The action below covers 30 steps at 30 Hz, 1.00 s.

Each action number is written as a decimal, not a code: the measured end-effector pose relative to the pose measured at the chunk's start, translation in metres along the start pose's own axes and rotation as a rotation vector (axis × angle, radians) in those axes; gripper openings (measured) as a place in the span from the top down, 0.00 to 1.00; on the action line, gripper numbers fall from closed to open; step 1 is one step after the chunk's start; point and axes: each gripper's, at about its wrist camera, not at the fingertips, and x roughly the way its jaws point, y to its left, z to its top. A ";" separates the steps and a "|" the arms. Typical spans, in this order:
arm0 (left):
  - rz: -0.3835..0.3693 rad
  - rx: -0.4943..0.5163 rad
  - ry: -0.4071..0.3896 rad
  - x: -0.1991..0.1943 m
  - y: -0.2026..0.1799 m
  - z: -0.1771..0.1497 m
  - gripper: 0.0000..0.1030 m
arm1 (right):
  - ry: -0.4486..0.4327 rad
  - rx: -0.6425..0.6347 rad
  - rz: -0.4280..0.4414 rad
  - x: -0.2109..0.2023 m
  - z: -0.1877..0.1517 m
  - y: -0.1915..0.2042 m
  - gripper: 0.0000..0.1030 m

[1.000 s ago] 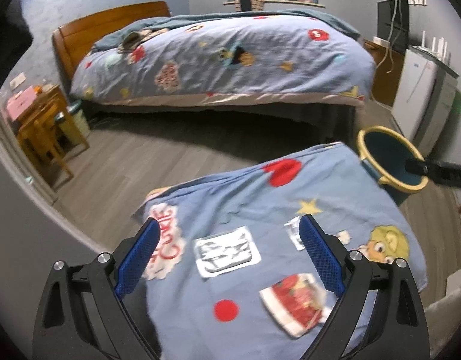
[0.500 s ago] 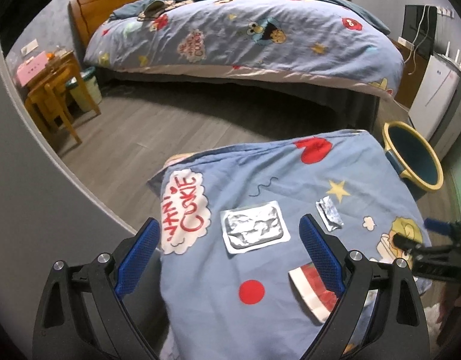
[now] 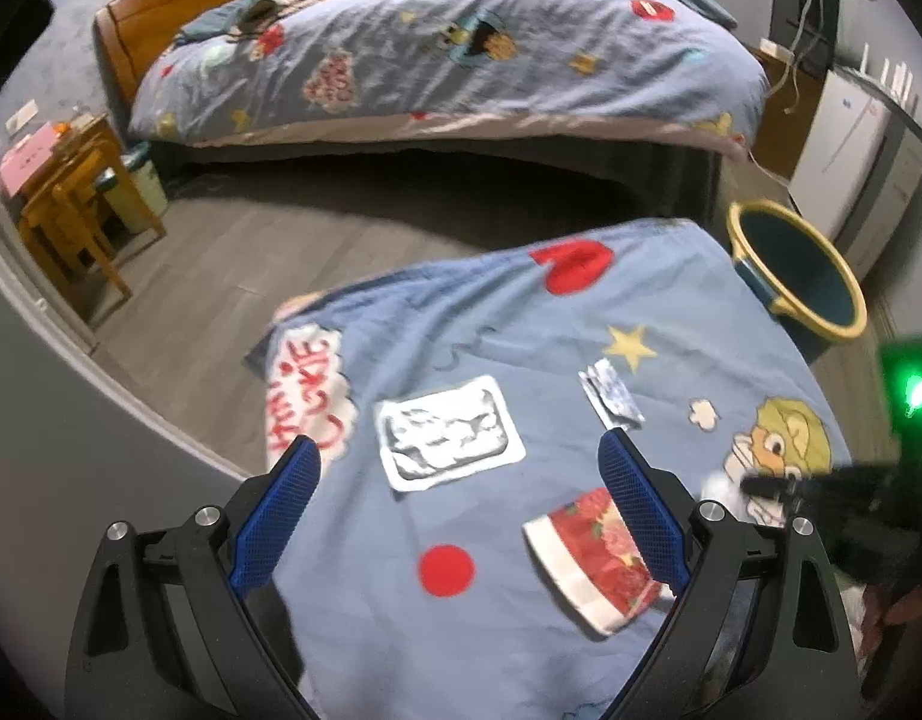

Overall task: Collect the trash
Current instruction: 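Move both tools back over the remaining trash on the bed cover, then grasp red-and-white paper cup with left tool while right tool grasps white tissue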

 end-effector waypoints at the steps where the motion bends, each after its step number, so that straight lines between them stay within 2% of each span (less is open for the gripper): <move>1: -0.003 0.005 0.010 0.003 -0.005 -0.002 0.10 | -0.018 0.018 0.009 -0.005 0.002 -0.004 0.98; 10: -0.034 0.031 0.065 0.025 -0.046 -0.020 0.10 | -0.163 0.078 -0.026 -0.041 0.026 -0.025 0.98; 15: -0.059 0.112 0.100 0.038 -0.075 -0.028 0.14 | -0.223 0.101 -0.042 -0.051 0.036 -0.033 0.98; 19: -0.098 0.153 0.178 0.055 -0.090 -0.036 0.41 | -0.237 0.123 -0.040 -0.054 0.040 -0.041 0.98; 21: -0.107 0.178 0.213 0.063 -0.096 -0.040 0.47 | -0.233 0.123 -0.038 -0.053 0.039 -0.041 0.98; 23: -0.110 0.187 0.211 0.064 -0.099 -0.040 0.49 | -0.229 0.116 -0.033 -0.052 0.039 -0.040 0.98; 24: -0.112 0.191 0.208 0.064 -0.101 -0.040 0.54 | -0.230 0.111 -0.033 -0.052 0.040 -0.039 0.98; 26: -0.133 0.198 0.204 0.063 -0.103 -0.039 0.68 | -0.234 0.099 -0.031 -0.053 0.041 -0.036 0.98; 27: -0.143 0.200 0.205 0.062 -0.104 -0.038 0.80 | -0.237 0.096 -0.029 -0.054 0.040 -0.035 0.98; 28: -0.150 0.204 0.207 0.062 -0.105 -0.038 0.87 | -0.239 0.094 -0.024 -0.055 0.041 -0.035 0.98; 29: -0.145 0.208 0.201 0.061 -0.105 -0.037 0.89 | -0.239 0.094 -0.023 -0.055 0.040 -0.034 0.98; 30: -0.146 0.208 0.200 0.061 -0.105 -0.036 0.99 | -0.240 0.093 -0.022 -0.056 0.040 -0.034 0.98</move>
